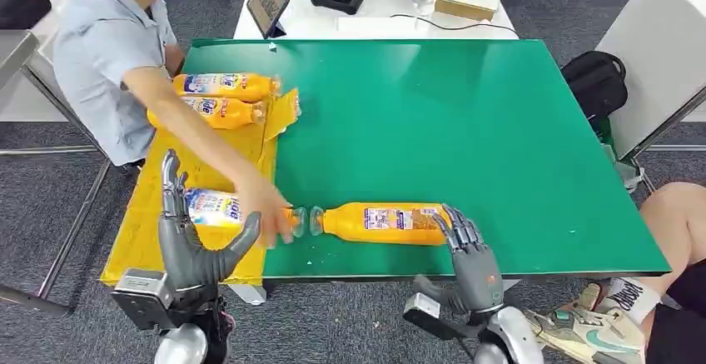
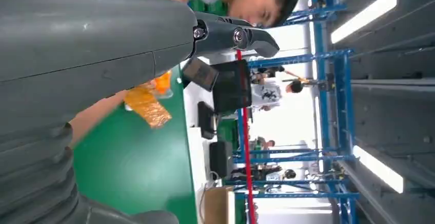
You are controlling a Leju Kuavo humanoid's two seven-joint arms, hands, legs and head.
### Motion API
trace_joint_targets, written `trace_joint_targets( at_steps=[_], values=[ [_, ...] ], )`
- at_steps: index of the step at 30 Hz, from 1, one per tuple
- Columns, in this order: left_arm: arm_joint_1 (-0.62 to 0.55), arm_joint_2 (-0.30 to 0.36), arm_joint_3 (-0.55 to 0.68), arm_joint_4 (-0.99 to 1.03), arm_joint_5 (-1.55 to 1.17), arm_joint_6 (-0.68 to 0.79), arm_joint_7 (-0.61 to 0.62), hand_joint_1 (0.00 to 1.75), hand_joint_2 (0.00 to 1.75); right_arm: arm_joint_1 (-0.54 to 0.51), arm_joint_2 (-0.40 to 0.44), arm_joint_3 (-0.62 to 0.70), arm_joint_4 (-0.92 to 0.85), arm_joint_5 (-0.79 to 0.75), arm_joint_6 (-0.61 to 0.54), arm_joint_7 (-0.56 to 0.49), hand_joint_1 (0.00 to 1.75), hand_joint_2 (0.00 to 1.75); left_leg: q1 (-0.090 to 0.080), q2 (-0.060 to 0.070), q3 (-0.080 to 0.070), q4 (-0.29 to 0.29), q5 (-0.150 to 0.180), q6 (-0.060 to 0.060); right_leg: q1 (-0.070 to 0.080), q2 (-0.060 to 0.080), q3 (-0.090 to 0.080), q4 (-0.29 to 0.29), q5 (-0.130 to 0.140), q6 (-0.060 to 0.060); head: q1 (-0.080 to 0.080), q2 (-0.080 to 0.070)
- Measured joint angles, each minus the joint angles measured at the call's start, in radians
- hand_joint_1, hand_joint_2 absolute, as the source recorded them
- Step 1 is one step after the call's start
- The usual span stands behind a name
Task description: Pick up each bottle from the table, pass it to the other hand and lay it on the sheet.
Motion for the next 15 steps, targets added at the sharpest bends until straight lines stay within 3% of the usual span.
trace_joint_targets(
  at_steps=[11,15],
  values=[
    [-0.003,-0.005,-0.003,0.017,-0.004,-0.012,0.008,0.0,1.75,-0.056,-0.029,0.005,0.07,0.031,0.0,0.009,0.0,1.75,0.0,0.0,-0.001,0.0,0.0,0.0,0.001,0.0,0.0,0.0,0.0,0.0,0.0,0.0],
    [-0.024,-0.005,-0.012,0.04,-0.01,-0.033,0.032,0.0,1.75,-0.129,-0.031,0.022,0.145,0.017,0.026,0.008,0.0,1.75,0.0,0.0,-0.001,0.0,0.0,0.0,0.0,0.0,0.0,0.0,0.001,-0.001,0.0,0.0]
  ],
)
